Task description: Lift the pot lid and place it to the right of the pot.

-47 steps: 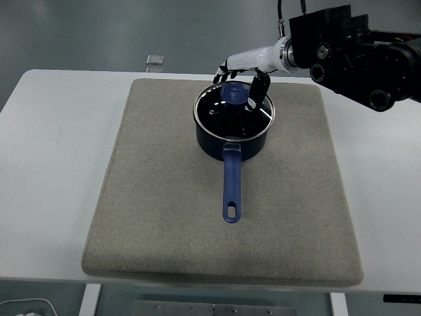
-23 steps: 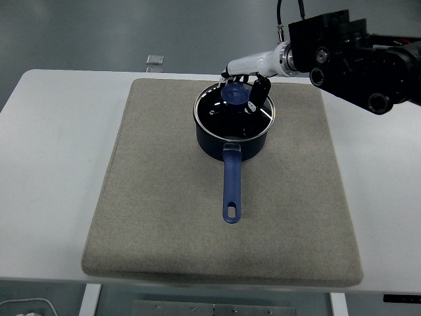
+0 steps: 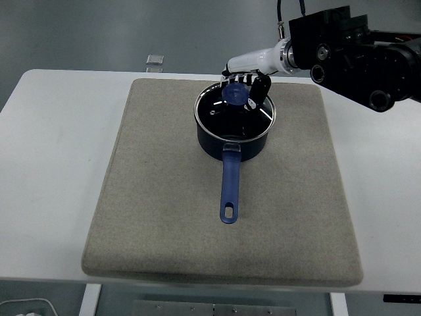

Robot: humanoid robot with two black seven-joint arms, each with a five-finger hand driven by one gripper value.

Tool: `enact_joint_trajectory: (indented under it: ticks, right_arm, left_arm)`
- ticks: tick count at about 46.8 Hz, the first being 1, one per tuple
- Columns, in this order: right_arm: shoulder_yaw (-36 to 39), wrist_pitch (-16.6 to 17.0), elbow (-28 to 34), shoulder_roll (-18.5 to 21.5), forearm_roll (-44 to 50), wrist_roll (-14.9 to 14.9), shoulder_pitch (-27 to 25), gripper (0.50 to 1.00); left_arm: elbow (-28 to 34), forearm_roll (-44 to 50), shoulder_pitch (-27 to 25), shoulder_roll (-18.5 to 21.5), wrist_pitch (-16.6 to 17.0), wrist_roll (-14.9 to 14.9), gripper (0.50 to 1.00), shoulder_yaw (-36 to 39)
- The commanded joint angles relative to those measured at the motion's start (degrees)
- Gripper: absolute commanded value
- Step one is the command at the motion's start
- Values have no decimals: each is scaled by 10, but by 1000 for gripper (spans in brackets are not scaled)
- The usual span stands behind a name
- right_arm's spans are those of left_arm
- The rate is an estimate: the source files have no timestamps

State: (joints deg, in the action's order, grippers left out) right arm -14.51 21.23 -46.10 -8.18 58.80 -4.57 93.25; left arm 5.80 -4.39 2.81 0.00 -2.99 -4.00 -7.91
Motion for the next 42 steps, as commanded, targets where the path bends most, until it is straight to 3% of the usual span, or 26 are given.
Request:
enact_joint_trajectory:
  ticks: [1, 10, 28, 42]
  right_arm:
    - [0, 0, 0, 0, -1, 0, 1, 605]
    - [1, 14, 0, 0, -3, 0, 12, 500]
    - [-1, 58, 7, -15, -11, 0, 50, 500]
    - [-2, 94, 12, -99, -8, 1, 52, 500]
  left_arm:
    - [0, 0, 0, 0, 0, 0, 1000, 0]
    - [0, 0, 0, 0, 0, 0, 1000, 0]
    - [0, 0, 0, 0, 0, 0, 1000, 0]
    - [0, -1, 0, 0, 0, 0, 1000, 0]
